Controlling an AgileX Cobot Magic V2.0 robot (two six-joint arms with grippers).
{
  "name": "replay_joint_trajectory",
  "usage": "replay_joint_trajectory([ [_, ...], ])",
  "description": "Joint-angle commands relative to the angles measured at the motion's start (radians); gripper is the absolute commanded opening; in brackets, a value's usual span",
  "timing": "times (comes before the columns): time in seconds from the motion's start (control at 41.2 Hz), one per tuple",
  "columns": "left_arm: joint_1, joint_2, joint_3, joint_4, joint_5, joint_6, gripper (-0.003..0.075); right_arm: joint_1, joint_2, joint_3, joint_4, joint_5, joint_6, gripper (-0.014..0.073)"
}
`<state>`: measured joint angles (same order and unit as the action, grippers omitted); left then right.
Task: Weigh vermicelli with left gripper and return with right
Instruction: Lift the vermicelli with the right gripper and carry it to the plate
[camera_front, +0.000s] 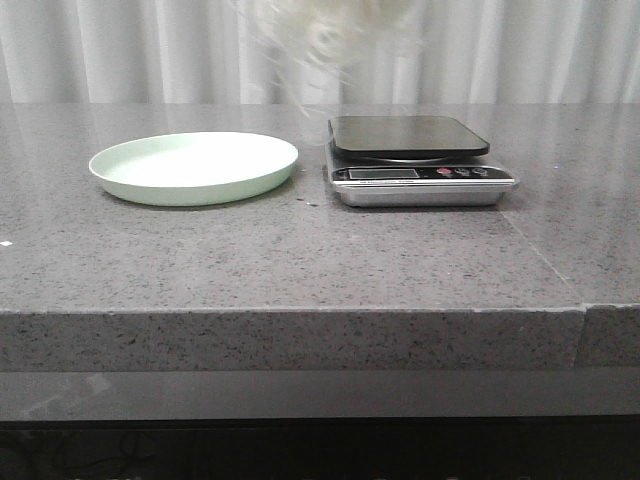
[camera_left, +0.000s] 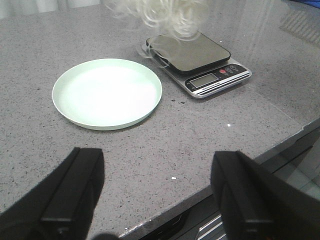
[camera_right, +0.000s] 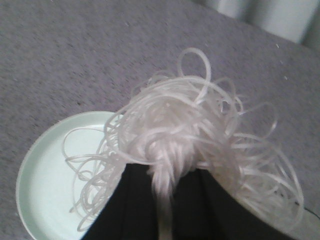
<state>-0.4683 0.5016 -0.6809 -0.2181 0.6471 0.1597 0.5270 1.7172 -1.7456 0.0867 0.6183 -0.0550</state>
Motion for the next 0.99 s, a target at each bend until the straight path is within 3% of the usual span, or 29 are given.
replay_joint_trajectory([
  [0.0,-0.003,0.004,-0.027,-0.013,-0.062,-0.001,0.0512,0.049,-0.057,-0.043,-0.002,-0.169,-0.01,0.016],
  [0.218,-0.003,0.004,-0.027,-0.013,-0.062,-0.001,0.0512,0.126,0.02,-0.044,-0.002,-0.313,-0.01,0.016],
  [0.437,-0.003,0.004,-0.027,-0.013,-0.06,-0.001,0.0512,0.158,0.145,-0.044,-0.002,-0.317,-0.009,0.0164],
  [0.703,-0.003,0.004,-0.027,-0.013,-0.06,-0.001,0.0512,0.155,0.192,-0.046,-0.002,-0.24,-0.009,0.0484],
  [0.97,-0.003,0.004,-0.027,-0.013,-0.062,-0.001,0.0512,0.104,0.042,-0.059,-0.002,0.03,-0.004,0.0493],
])
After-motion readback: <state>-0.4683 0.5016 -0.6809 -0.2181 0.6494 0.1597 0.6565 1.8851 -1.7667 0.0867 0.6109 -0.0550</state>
